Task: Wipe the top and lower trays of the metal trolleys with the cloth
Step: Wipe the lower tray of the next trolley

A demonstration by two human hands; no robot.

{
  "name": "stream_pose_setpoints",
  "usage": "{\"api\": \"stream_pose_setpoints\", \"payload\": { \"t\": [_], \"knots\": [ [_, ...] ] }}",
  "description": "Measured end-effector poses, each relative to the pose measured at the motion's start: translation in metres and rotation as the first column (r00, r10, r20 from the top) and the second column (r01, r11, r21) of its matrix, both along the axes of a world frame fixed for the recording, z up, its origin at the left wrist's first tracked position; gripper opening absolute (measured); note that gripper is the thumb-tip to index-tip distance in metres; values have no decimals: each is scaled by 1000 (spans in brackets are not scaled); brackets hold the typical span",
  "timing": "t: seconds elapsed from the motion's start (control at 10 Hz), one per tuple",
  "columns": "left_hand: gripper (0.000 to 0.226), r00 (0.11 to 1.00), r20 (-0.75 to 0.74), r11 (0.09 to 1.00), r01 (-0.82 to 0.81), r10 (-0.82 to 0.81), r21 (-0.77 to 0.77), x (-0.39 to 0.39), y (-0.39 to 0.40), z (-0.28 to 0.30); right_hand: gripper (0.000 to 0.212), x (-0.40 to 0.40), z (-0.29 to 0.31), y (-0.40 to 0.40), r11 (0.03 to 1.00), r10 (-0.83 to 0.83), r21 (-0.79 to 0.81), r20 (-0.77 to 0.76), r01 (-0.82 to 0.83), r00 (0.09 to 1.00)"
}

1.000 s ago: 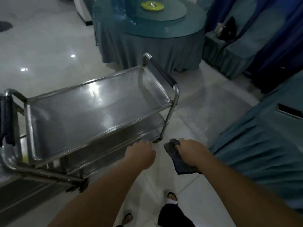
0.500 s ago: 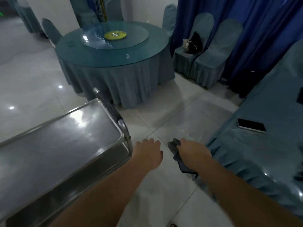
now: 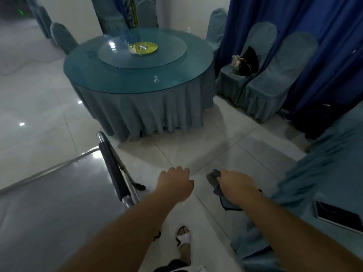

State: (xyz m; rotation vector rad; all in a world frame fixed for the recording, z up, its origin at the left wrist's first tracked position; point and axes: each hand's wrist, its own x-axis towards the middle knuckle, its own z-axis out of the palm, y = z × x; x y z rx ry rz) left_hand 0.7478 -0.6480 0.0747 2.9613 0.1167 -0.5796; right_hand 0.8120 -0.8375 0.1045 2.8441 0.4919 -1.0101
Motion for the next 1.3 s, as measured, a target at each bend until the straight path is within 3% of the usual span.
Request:
{"api": "stream_pose_setpoints", "payload": {
  "t": [0.1, 0.2, 0.3, 0.5, 0.6, 0.7, 1.0, 1.1, 1.3],
  "knots": [
    [46, 1000, 4, 999, -30, 30, -13, 60, 36, -1, 44, 53, 4, 35, 999, 27, -25, -70, -28, 997],
    [47, 997, 0, 997, -75, 75, -8, 111, 77, -1, 30, 100, 3, 70, 997, 69, 22, 127, -72, 990],
    [50, 985, -17, 985, -173, 173, -20, 149, 120, -3, 32, 151, -2, 122, 997, 65, 26, 111, -68, 992],
    [52, 911, -20, 908, -413, 413, -64, 202, 218, -17, 44, 255, -3, 240, 956, 294, 2, -97, -295, 951],
    [51, 859, -32, 859, -511, 511, -25, 232, 264, -27, 48, 305, -18, 296, 919, 394, 15, -104, -395, 913],
    [51, 804, -40, 804, -594, 594, 1, 271, 304, -35, 38, 357, -32, 347, 886, 463, 35, -88, -462, 882],
    [50, 551, -67, 553, -833, 832, 25, 343, 407, -25, 34, 475, -29, 524, 666, 745, 115, -52, -737, 665],
    [52, 458, -90, 462, -886, 884, 33, 341, 444, -29, 41, 482, -31, 588, 485, 874, 64, -67, -872, 481],
    [51, 295, -107, 296, -955, 949, -10, 330, 550, -53, 31, 475, -45, 736, 294, 956, 52, -3, -954, 294]
  ]
}}
